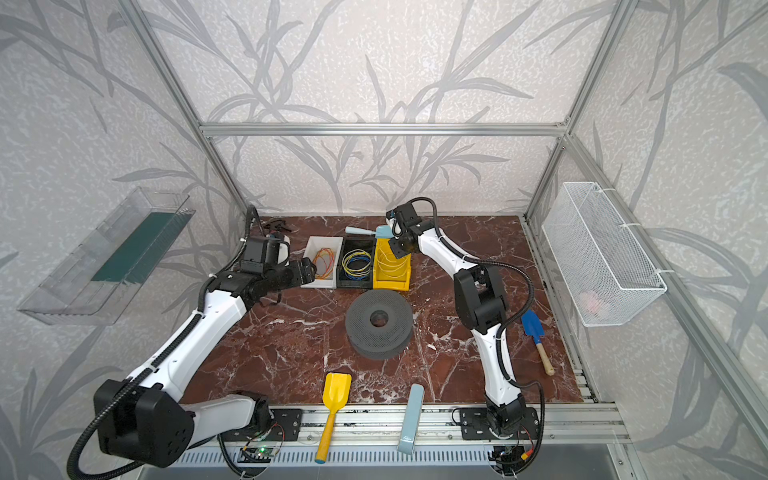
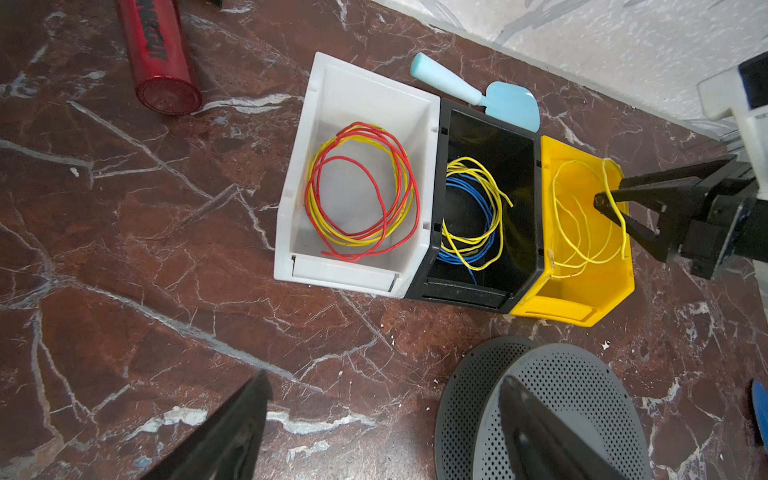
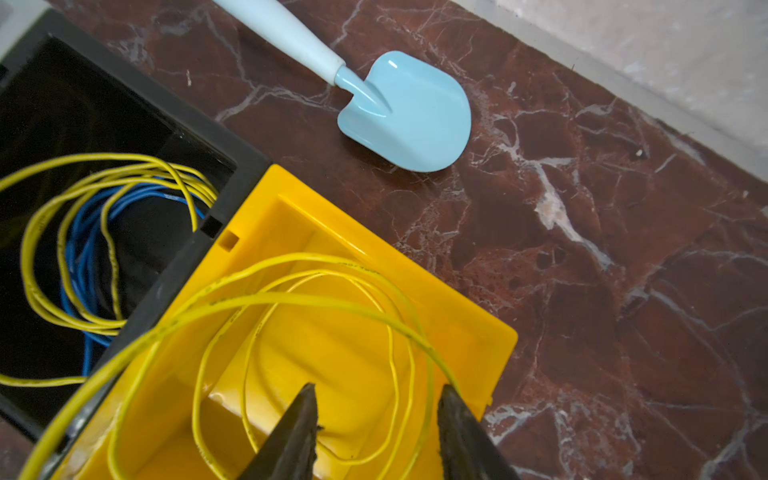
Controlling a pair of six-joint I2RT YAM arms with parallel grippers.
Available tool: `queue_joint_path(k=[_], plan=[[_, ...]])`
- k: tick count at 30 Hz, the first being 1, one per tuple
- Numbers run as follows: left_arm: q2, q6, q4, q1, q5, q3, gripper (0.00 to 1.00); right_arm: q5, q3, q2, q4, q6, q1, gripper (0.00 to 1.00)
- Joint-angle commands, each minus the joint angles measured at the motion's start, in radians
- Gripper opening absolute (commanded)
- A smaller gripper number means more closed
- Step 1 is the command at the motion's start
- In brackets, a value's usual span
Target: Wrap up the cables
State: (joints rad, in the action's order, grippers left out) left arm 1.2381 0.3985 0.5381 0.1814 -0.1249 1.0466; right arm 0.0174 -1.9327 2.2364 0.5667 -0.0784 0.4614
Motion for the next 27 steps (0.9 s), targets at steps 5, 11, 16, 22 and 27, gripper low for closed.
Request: queue_joint_path(k=[5, 11, 16, 22, 27], plan=[[0.008, -0.009, 0.023, 0.003, 0.011, 0.045, 0.87, -0.048, -0.014, 0.011, -0.035, -0.027, 0.008, 0.21], [0.0, -0.01, 0.051, 0.003, 0.009, 0.062, 0.87, -0.057, 0.023, -0.029, -0.061, -0.023, 0.013, 0.0], [0.051, 0.015, 0.011, 0.004, -0.206, 0.096, 0.84, -0.046, 0.036, -0.064, -0.054, -0.016, 0.012, 0.0], [0.212, 0.164, -0.162, 0.081, -0.436, 0.143, 0.83, -0.004, 0.073, -0.163, -0.058, 0.015, 0.013, 0.3], [0.381, 0.236, -0.25, 0.184, -0.424, 0.253, 0.82, 0.013, 0.143, -0.289, -0.069, 0.046, 0.013, 0.36]])
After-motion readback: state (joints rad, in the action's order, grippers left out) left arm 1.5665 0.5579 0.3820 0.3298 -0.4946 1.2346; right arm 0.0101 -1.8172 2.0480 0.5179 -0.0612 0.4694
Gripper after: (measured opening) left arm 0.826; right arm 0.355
